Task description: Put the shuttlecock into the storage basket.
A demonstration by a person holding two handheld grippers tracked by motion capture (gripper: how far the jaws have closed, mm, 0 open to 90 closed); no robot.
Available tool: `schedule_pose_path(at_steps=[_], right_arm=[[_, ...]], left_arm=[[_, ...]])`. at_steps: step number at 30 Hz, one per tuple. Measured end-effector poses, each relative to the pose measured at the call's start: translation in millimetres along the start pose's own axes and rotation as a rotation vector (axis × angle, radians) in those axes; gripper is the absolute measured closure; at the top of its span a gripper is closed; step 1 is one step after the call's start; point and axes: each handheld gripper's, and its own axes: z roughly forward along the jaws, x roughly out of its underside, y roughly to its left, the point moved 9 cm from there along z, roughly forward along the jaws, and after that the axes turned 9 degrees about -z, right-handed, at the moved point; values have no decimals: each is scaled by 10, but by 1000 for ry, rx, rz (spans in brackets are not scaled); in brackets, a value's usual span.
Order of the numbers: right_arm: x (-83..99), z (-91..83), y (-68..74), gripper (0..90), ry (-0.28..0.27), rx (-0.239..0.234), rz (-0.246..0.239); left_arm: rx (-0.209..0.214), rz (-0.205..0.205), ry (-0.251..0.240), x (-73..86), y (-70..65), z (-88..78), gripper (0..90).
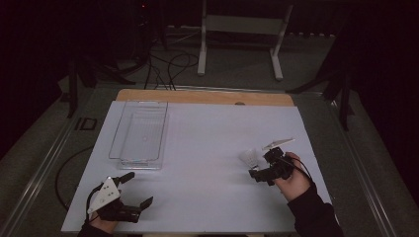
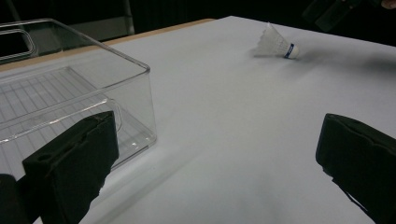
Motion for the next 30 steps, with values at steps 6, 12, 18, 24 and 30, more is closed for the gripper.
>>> schedule_pose_path(at_steps=[6,12,18,24,30], right_arm=[[7,33,-8,138,22,-15,5],[47,108,-35,131,70,-12,23],[69,187,-54,107,106,-28,52],[102,270,-79,96,153,-17,80],[90,304,-84,146,175,-28,100]], left_arm=[[1,0,2,2,-1,-1,1],[1,2,6,7,-1,2,1],[2,1,4,5,-2,2,1],[3,0,3,4,-2,1,1],[3,0,4,6,-2,2,1]])
